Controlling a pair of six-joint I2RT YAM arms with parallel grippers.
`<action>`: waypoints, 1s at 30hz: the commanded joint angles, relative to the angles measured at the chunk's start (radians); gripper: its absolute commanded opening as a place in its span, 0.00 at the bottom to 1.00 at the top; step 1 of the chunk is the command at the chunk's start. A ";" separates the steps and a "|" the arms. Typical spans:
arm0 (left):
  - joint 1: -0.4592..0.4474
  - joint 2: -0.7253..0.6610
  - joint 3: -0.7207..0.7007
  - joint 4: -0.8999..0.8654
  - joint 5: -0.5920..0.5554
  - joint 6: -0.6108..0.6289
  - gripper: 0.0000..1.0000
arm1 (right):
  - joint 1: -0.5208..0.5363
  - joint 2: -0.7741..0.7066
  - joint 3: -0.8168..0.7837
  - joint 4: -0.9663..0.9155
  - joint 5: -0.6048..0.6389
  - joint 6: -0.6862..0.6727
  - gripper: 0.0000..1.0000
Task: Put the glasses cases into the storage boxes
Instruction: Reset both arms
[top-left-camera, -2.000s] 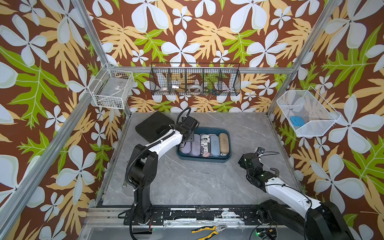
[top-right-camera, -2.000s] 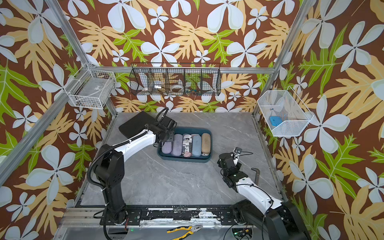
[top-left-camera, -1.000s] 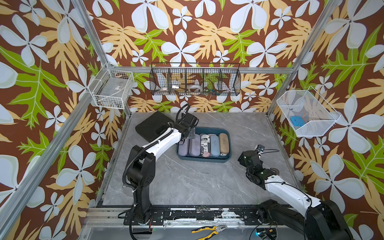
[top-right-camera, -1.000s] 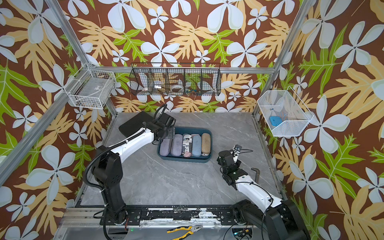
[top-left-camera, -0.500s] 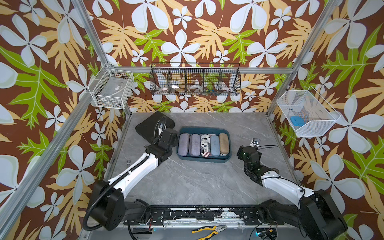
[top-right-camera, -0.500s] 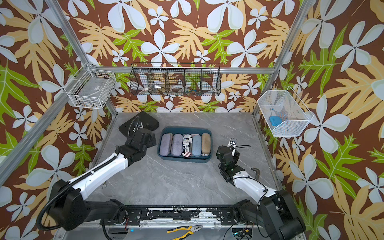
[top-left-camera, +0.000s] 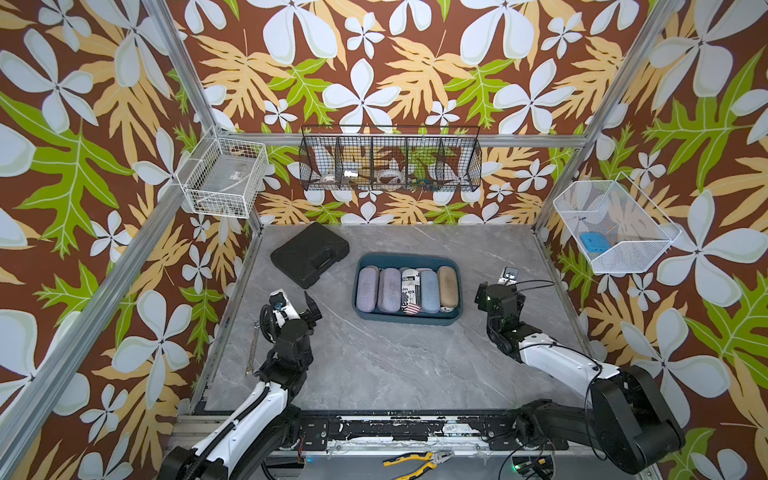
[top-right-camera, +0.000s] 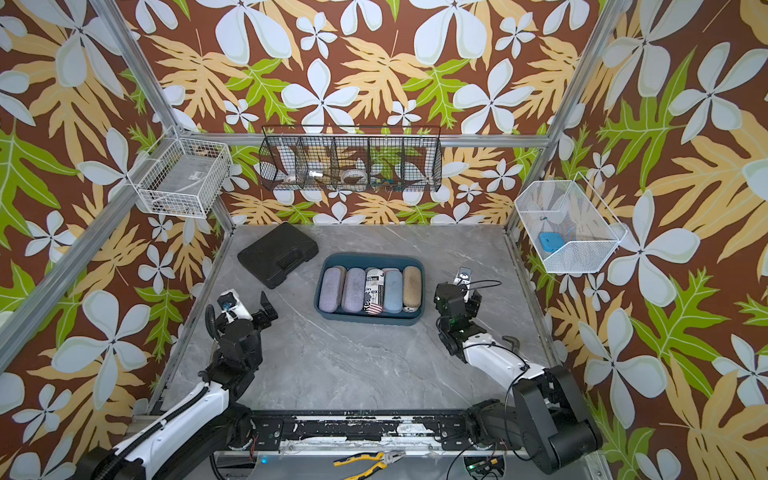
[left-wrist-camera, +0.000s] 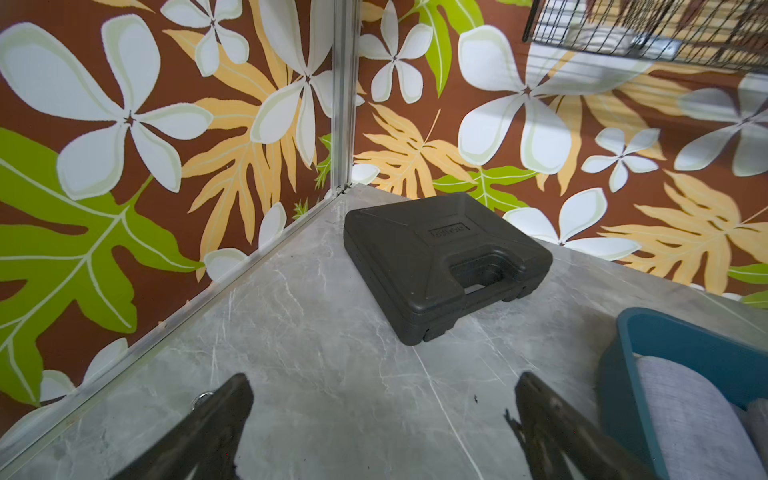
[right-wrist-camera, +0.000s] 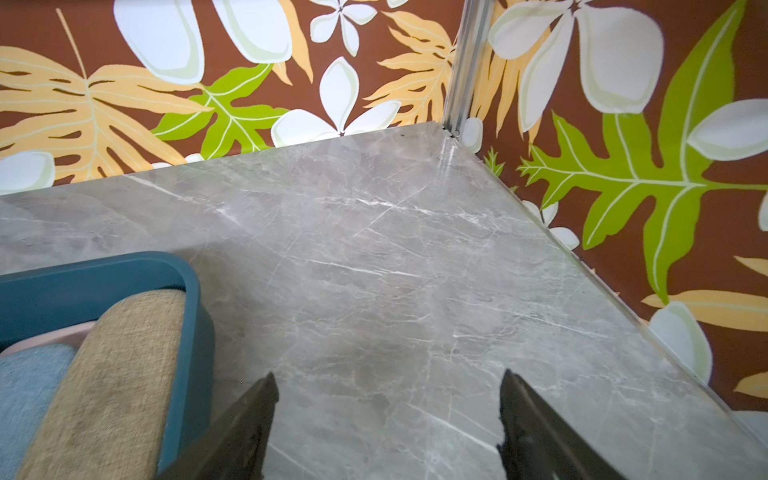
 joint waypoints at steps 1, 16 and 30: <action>0.006 -0.027 -0.048 0.147 0.008 0.039 1.00 | -0.054 -0.021 -0.015 0.015 -0.010 -0.005 0.83; 0.121 0.513 0.019 0.579 0.109 0.113 1.00 | -0.211 -0.038 -0.097 0.191 -0.072 -0.084 0.83; 0.186 0.575 -0.011 0.652 0.285 0.091 1.00 | -0.229 0.207 -0.155 0.554 -0.224 -0.299 0.85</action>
